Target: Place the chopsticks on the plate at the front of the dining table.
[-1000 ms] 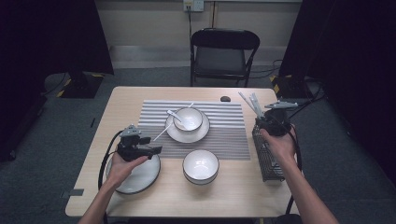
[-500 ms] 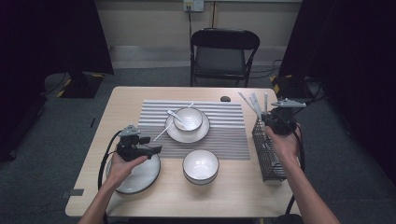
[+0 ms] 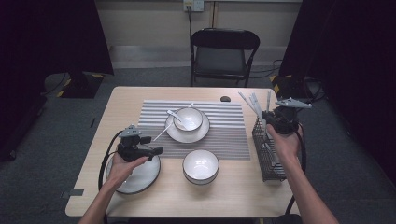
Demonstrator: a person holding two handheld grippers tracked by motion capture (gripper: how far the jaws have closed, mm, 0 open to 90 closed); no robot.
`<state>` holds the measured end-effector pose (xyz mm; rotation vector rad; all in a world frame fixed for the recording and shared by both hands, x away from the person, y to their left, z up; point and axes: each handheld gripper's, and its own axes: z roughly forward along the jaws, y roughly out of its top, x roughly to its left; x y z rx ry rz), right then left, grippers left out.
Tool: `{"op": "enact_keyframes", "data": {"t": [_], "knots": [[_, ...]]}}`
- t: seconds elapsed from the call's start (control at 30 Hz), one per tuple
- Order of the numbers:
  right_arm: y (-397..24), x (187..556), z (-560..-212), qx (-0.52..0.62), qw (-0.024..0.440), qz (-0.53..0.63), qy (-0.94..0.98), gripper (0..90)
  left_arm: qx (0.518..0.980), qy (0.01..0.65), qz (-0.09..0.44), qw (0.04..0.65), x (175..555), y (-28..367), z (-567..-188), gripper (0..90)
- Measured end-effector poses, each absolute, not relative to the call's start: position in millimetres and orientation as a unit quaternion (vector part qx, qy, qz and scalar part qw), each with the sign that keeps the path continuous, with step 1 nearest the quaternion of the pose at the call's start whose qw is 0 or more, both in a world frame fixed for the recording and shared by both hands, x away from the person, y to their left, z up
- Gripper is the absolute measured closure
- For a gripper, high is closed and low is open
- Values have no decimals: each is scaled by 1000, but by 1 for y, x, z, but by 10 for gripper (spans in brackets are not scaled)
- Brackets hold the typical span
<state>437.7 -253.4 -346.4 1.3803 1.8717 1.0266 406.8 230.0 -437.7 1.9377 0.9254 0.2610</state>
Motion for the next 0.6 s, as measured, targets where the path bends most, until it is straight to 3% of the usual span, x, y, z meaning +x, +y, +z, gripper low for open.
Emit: {"op": "enact_keyframes", "data": {"t": [0.6], "knots": [[-255,435,-327,509,309,410,690,854,792,377,111,467,406,227,-437,239]]}}
